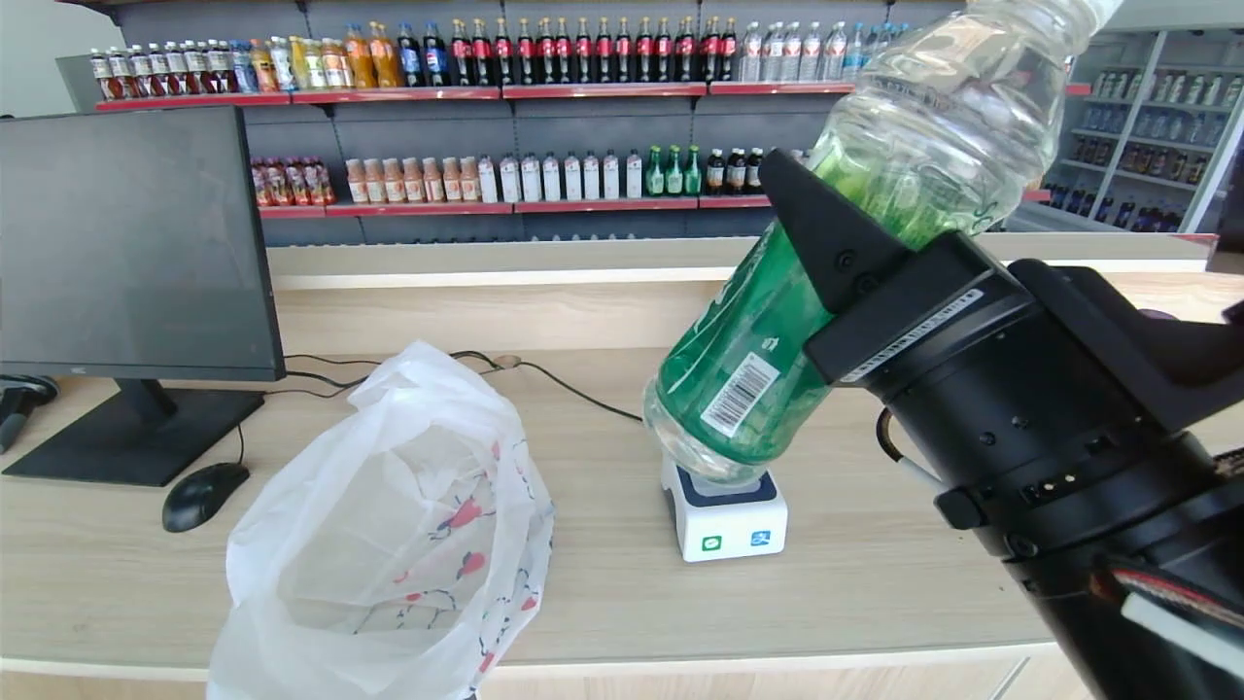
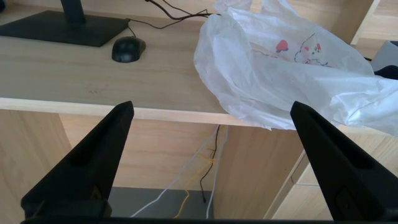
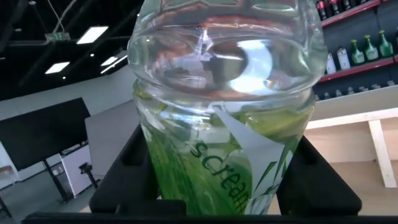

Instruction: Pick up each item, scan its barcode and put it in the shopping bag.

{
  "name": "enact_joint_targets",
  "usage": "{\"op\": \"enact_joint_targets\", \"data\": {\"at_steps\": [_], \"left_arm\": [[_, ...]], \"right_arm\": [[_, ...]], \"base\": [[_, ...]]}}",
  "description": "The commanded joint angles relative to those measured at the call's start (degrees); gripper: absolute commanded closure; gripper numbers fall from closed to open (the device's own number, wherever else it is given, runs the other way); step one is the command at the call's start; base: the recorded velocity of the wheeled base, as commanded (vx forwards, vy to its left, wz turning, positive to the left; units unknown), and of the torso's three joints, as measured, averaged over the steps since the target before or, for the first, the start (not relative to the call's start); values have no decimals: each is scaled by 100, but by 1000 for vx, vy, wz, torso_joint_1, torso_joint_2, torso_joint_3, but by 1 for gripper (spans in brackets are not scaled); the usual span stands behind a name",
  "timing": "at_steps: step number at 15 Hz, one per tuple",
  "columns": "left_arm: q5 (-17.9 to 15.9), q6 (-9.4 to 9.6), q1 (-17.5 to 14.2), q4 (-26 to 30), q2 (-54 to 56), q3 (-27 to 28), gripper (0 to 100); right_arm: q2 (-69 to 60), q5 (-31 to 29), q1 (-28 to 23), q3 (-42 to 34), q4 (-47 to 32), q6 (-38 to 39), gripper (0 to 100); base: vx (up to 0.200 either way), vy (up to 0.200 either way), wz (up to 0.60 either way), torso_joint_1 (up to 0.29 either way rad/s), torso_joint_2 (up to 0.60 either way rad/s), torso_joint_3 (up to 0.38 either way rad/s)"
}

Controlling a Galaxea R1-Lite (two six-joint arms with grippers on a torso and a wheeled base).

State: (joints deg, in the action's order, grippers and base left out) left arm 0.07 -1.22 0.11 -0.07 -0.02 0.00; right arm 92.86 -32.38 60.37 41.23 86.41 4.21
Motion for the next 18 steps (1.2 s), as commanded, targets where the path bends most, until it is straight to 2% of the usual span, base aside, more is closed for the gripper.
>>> {"op": "enact_joint_targets", "data": {"at_steps": [1, 10, 18], "left_arm": [[1, -1, -2, -1, 2, 0, 0], [1, -1, -2, -1, 2, 0, 0], [1, -1, -2, -1, 2, 0, 0]], "right_arm": [[-39, -14, 54, 78, -1, 36, 100], [-470, -234, 72, 61, -107, 212, 100], [-628, -234, 379, -370, -115, 230, 100]], "base": [[0, 0, 0, 0, 0, 0], [0, 0, 0, 0, 0, 0], [0, 0, 0, 0, 0, 0]]}}
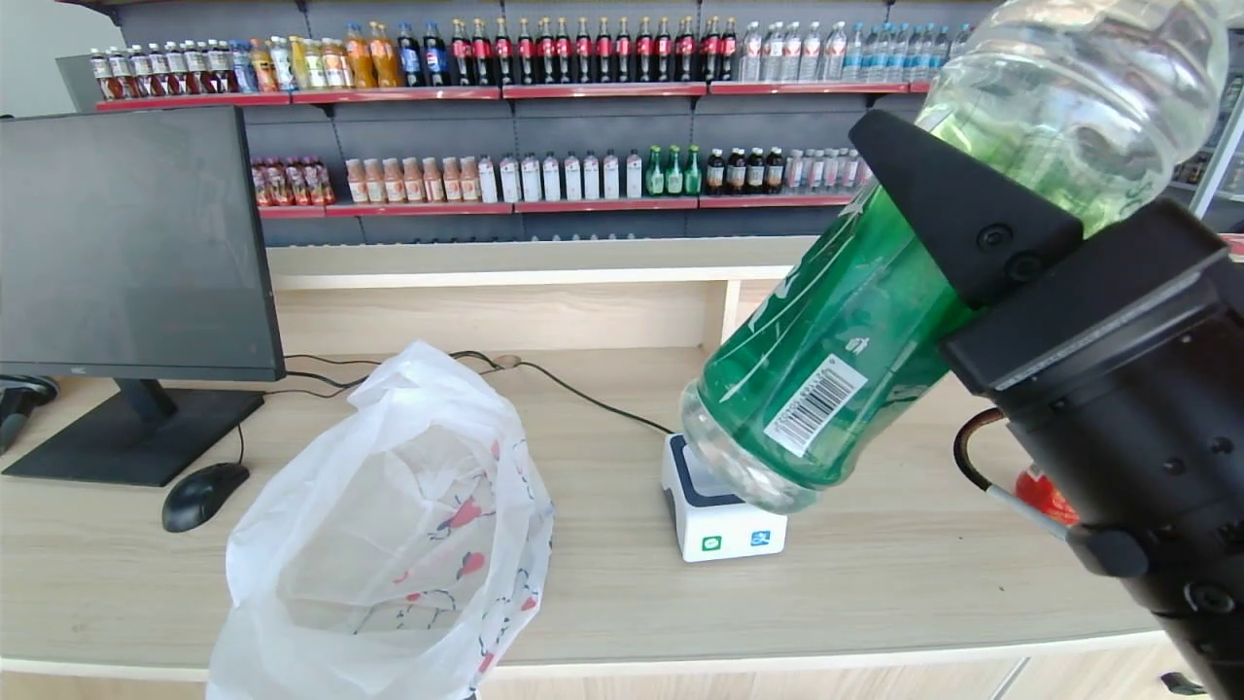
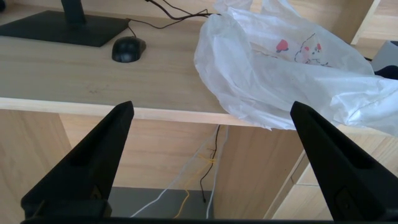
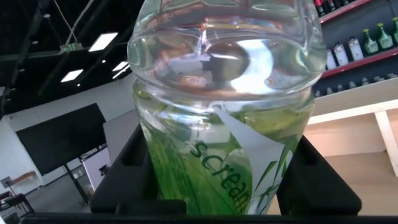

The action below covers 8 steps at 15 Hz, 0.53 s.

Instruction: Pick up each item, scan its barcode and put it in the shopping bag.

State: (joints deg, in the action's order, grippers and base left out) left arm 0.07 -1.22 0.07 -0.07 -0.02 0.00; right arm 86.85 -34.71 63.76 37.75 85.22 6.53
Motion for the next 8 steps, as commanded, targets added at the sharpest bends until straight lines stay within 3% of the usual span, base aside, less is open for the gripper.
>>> {"op": "enact_joint_targets", "data": {"at_steps": [1, 8], "left_arm": [[1, -1, 1, -1, 2, 0, 0], [1, -1, 1, -1, 2, 0, 0]], "right_arm": [[-10, -1, 58, -31, 3, -3, 100], [131, 113, 93, -313, 12, -3, 100]], "base": [[0, 0, 0, 0, 0, 0], [0, 0, 0, 0, 0, 0]]}}
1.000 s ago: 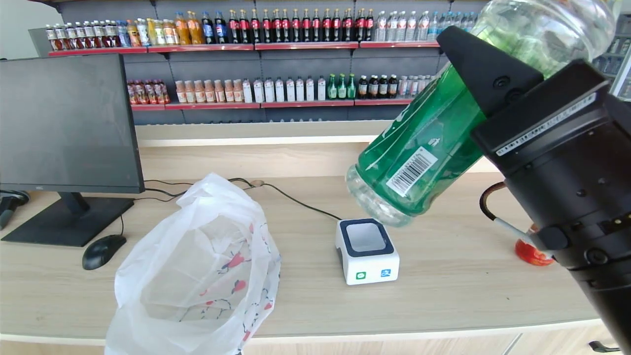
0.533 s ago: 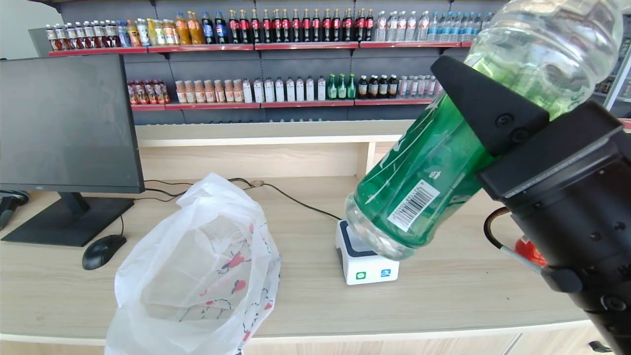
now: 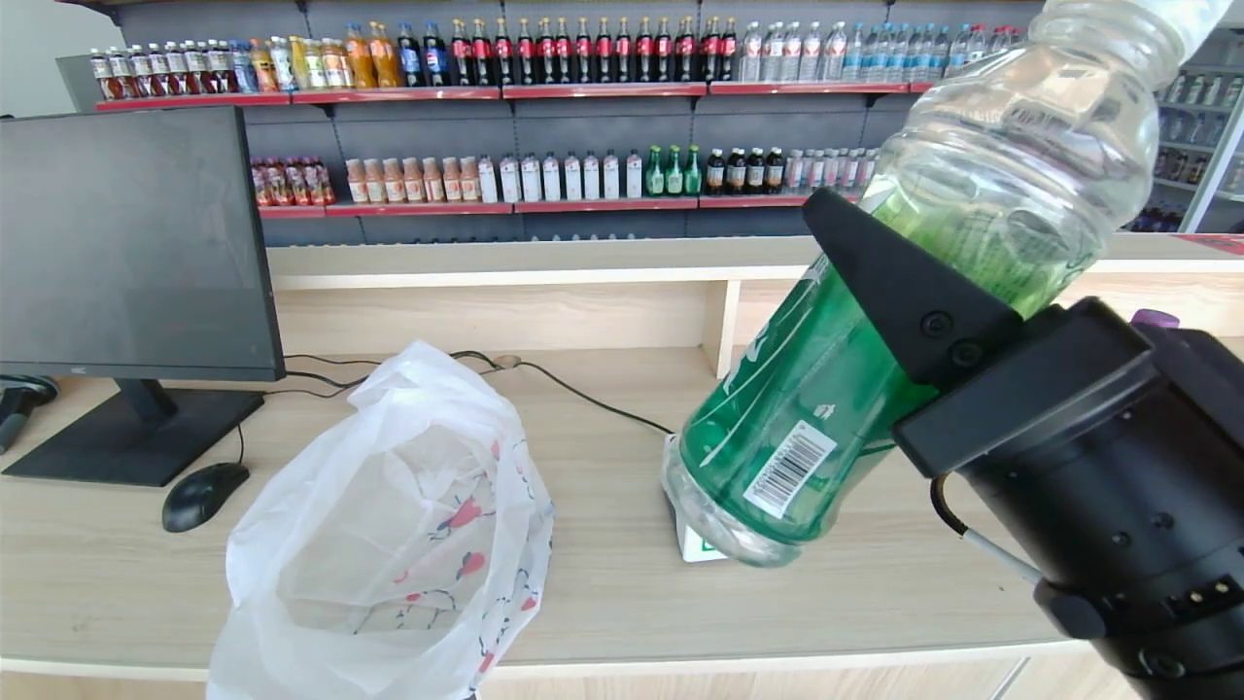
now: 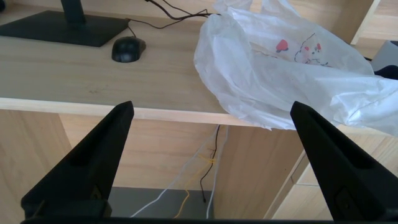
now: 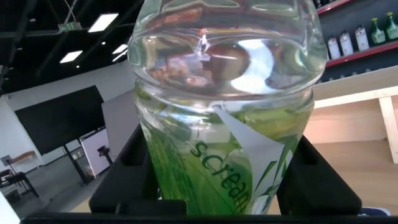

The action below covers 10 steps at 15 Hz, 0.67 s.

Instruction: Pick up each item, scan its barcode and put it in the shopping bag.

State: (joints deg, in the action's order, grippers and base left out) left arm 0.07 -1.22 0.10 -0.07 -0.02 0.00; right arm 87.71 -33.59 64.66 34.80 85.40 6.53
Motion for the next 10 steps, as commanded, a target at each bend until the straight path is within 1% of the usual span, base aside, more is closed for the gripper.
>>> {"op": "enact_joint_targets", "data": {"at_steps": [1, 2, 4, 5, 7, 8, 10], "left_arm": [[1, -1, -1, -1, 2, 0, 0], [1, -1, -1, -1, 2, 0, 0], [1, -1, -1, -1, 2, 0, 0], [1, -1, -1, -1, 2, 0, 0], [1, -1, -1, -1, 2, 0, 0], [1, -1, -1, -1, 2, 0, 0], [1, -1, -1, -1, 2, 0, 0]], "right_arm": [[27, 1, -15, -53, -40, 6, 100], [18, 10, -15, -114, -49, 23, 100], [-52, 520, -6, -747, -120, 102, 100], [-105, 651, -15, -958, -120, 102, 100], [-105, 687, -155, -923, -146, 129, 100], [-105, 748, -252, -809, -287, 261, 100], [-114, 783, -349, -835, -357, 428, 100]], "base": [[0, 0, 0, 0, 0, 0], [0, 0, 0, 0, 0, 0], [0, 0, 0, 0, 0, 0], [0, 0, 0, 0, 0, 0], [0, 0, 0, 0, 0, 0], [0, 0, 0, 0, 0, 0], [0, 0, 0, 0, 0, 0]]}}
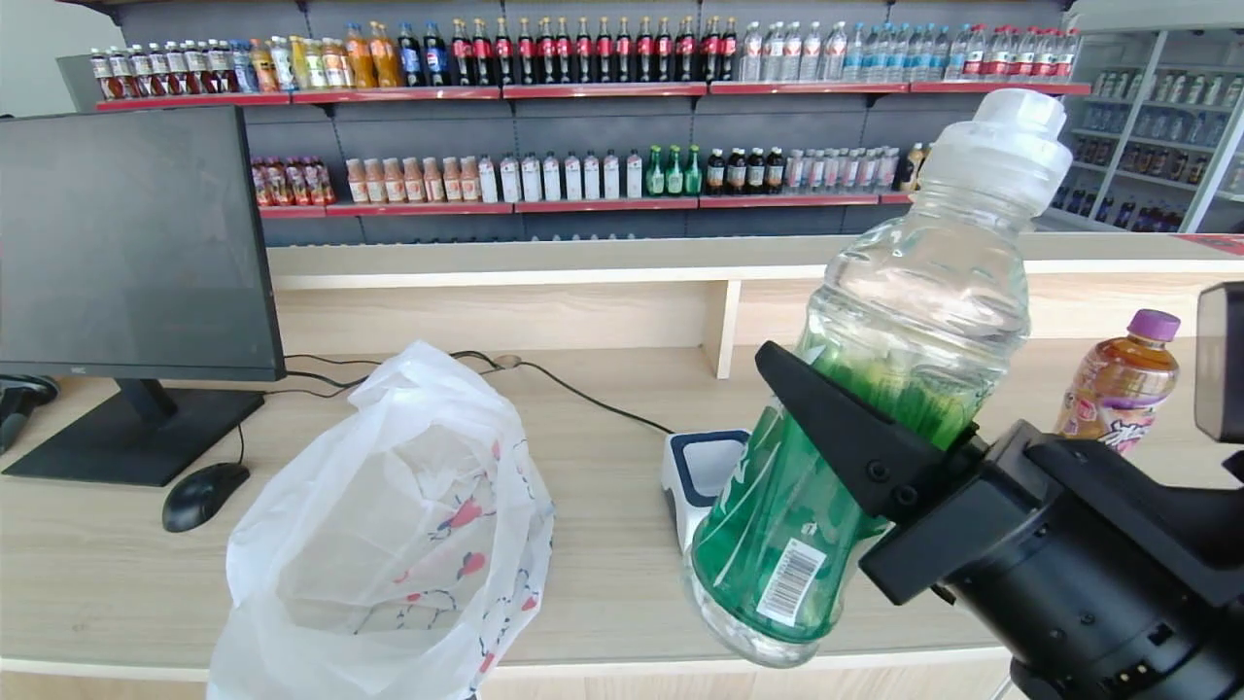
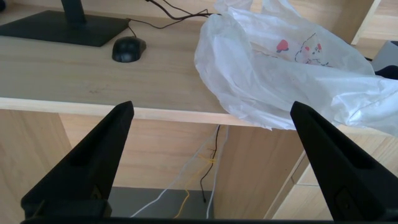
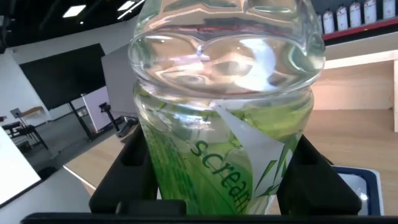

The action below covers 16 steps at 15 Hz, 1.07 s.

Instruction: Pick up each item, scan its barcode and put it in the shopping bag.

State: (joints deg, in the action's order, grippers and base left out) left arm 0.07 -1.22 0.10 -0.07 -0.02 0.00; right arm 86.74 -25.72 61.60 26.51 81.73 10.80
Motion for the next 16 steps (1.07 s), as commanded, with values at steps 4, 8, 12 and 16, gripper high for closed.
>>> {"op": "enact_joint_targets", "data": {"at_steps": [4, 8, 12, 16], "left_arm": [[1, 8, -1, -1, 2, 0, 0], [1, -1, -1, -1, 2, 0, 0], [1, -1, -1, -1, 2, 0, 0], [1, -1, -1, -1, 2, 0, 0]], "right_arm": [[-8, 489, -1229, -164, 10, 36, 100], [-16, 832, -1959, -314, 54, -8, 100], [45, 876, -2838, -718, 45, -447, 100], [80, 1597, -3523, -1078, 80, -509, 100]], "base": [[0, 0, 0, 0, 0, 0], [0, 0, 0, 0, 0, 0], [0, 0, 0, 0, 0, 0], [0, 0, 0, 0, 0, 0]]}}
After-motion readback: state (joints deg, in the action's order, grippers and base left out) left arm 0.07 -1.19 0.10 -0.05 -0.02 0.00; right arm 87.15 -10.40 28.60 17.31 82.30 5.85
